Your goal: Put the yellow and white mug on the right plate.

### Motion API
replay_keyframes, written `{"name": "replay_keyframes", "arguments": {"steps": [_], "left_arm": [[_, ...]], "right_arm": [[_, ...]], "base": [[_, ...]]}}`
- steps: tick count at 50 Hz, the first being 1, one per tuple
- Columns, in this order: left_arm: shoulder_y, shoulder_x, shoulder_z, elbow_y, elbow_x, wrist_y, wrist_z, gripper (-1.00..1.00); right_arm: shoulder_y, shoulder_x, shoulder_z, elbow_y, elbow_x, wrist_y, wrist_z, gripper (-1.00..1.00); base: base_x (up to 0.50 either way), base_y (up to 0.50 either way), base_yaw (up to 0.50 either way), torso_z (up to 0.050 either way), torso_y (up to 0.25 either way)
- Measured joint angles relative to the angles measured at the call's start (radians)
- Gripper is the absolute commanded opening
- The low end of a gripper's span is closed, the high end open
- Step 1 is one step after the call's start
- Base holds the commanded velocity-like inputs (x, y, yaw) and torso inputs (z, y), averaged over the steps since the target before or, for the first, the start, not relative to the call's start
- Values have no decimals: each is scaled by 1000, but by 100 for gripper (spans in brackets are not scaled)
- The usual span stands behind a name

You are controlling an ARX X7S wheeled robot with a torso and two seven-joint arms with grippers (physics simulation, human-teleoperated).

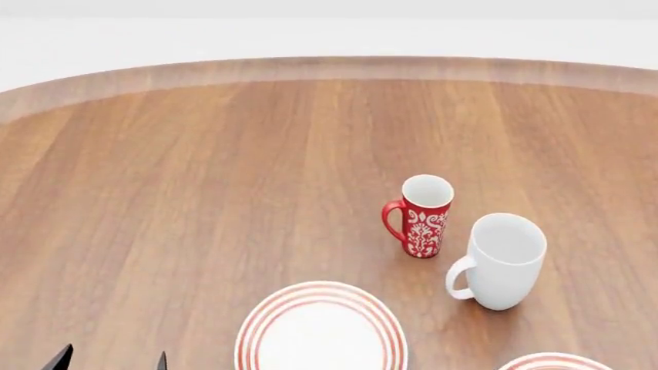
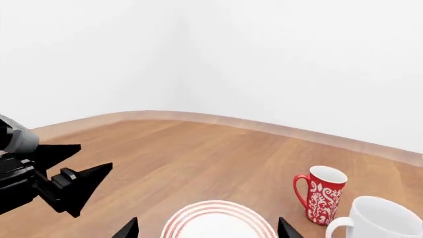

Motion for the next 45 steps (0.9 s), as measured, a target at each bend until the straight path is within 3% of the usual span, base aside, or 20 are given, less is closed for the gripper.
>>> {"name": "replay_keyframes", "arguments": {"steps": [21,45], "left_arm": [[-3,-9,10,-1,-7,1,-11,100],[-3,-17,19,2,-15,0,-24,100]], "right_arm": [[-98,55,-10,25,18,-34,-113,100],[-130,79,-51,66,-22,1,-138,100]], "base": [[0,0,0,0,0],[0,0,0,0,0]]}}
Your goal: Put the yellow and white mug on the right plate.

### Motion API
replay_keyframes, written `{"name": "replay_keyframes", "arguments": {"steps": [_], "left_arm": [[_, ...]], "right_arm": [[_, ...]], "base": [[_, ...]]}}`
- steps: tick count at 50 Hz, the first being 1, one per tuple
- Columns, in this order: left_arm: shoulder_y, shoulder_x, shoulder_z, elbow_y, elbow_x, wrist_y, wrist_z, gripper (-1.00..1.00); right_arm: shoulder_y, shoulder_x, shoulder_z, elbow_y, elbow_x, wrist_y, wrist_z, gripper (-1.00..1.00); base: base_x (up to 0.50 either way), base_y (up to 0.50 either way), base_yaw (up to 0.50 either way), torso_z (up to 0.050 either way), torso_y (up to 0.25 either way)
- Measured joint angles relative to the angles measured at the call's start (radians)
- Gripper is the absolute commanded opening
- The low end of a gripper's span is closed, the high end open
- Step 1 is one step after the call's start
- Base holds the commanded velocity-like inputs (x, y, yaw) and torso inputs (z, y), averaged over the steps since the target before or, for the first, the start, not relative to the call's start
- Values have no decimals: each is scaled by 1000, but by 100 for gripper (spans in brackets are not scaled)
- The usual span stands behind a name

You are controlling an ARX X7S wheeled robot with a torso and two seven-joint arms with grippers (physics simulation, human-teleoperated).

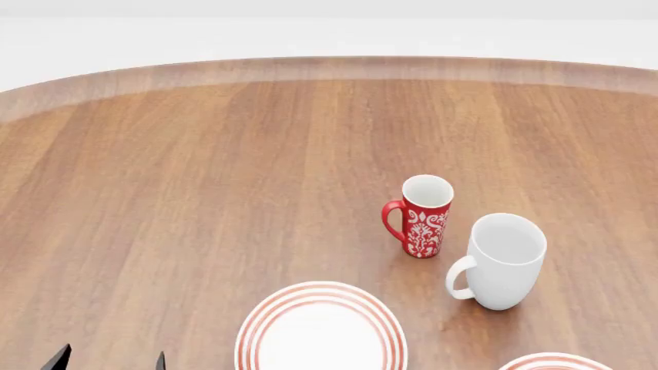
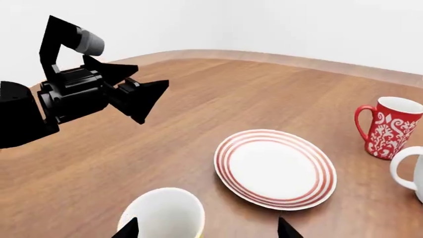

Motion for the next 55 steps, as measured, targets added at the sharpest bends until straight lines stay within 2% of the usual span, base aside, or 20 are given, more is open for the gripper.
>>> {"name": "replay_keyframes", "arguments": {"steps": [55], "left_arm": [[-8,-18,23,-7,-18,6,-22,100]], "right_arm": [[139,-53,-210,161,-196,101,-21,100]], "base": [[0,0,0,0,0]]}}
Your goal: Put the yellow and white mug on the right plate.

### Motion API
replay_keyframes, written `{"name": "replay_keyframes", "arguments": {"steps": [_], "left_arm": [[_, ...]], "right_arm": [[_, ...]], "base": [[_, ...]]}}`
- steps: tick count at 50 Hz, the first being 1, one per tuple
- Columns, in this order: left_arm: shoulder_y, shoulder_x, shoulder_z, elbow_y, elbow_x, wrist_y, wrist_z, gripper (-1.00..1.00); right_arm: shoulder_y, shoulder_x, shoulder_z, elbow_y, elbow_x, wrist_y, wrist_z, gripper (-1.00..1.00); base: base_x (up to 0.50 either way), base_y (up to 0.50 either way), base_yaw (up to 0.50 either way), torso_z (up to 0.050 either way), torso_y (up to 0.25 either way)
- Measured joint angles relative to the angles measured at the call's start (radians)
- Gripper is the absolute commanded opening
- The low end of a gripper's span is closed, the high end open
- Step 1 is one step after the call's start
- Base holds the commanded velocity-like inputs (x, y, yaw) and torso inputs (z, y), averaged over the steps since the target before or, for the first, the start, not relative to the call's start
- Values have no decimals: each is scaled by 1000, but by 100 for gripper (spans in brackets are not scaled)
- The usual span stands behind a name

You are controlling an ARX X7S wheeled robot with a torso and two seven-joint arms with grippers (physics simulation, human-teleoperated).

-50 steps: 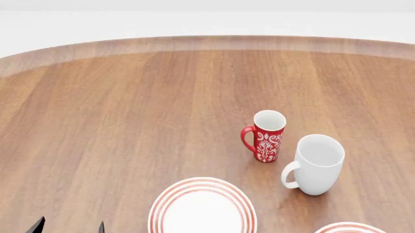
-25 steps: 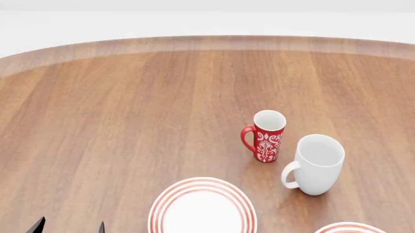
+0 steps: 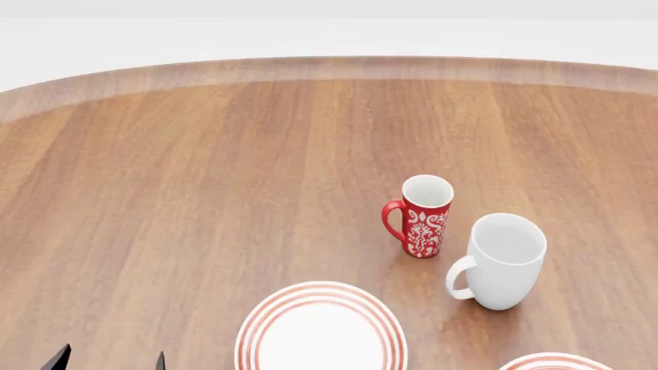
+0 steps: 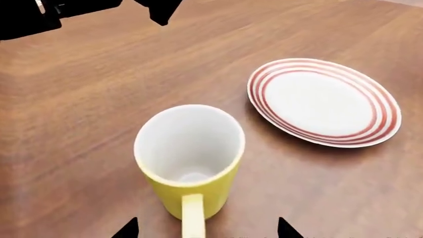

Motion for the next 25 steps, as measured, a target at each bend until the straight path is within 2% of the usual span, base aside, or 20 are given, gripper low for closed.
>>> {"name": "replay_keyframes", "arguments": {"steps": [25], "left_arm": [[-2,-8,9,0,-9,2,-9,100]], "right_arm": [[50,-38,-63,80,-44,-1,-21,100]], "base": [[0,0,0,0,0]]}}
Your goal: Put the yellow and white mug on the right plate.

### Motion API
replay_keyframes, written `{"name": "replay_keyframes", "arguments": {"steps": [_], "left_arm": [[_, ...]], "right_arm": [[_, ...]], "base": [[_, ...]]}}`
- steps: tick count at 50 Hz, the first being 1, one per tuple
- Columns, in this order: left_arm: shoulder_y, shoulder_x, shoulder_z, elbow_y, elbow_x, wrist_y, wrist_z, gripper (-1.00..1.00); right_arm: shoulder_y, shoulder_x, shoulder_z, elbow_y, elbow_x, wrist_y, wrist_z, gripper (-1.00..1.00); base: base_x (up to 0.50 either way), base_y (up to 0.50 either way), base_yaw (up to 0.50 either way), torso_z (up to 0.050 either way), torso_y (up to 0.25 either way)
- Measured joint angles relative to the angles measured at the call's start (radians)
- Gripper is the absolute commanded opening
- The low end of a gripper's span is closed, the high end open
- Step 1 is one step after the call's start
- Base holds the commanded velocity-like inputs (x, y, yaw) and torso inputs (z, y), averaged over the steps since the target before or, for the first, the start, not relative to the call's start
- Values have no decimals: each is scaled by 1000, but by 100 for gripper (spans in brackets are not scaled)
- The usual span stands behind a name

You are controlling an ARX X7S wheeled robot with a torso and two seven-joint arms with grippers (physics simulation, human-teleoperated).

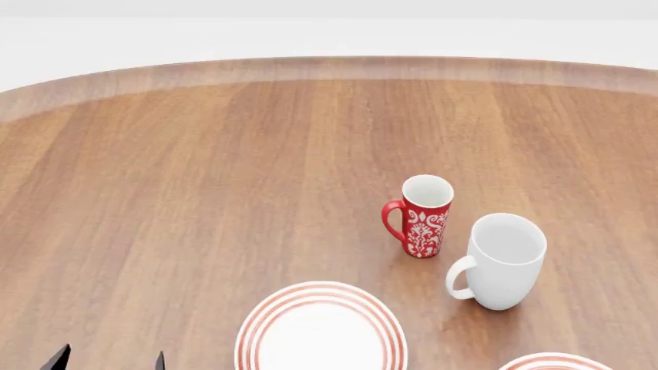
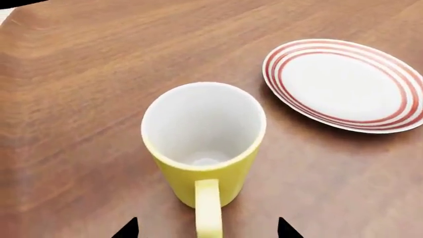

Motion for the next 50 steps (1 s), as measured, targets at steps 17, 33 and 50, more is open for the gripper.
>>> {"name": "replay_keyframes", "arguments": {"steps": [17,33,50], "left_arm": [[-1,-7,5,2,-7,2,-7,100],[-1,-13,11,2,-14,5,-12,100],[-2,-18,18,2,-20,7,-18,100]], "right_arm": [[25,-16,-17,41,-8,-4,-6,100],[58,-30,-31,75,-15,-1,-12,-100],[75,-36,-46,94,-17,-9,-19,-100]], "base": [[0,0,0,0,0],[0,0,0,0,0],[0,0,0,0,0]]}}
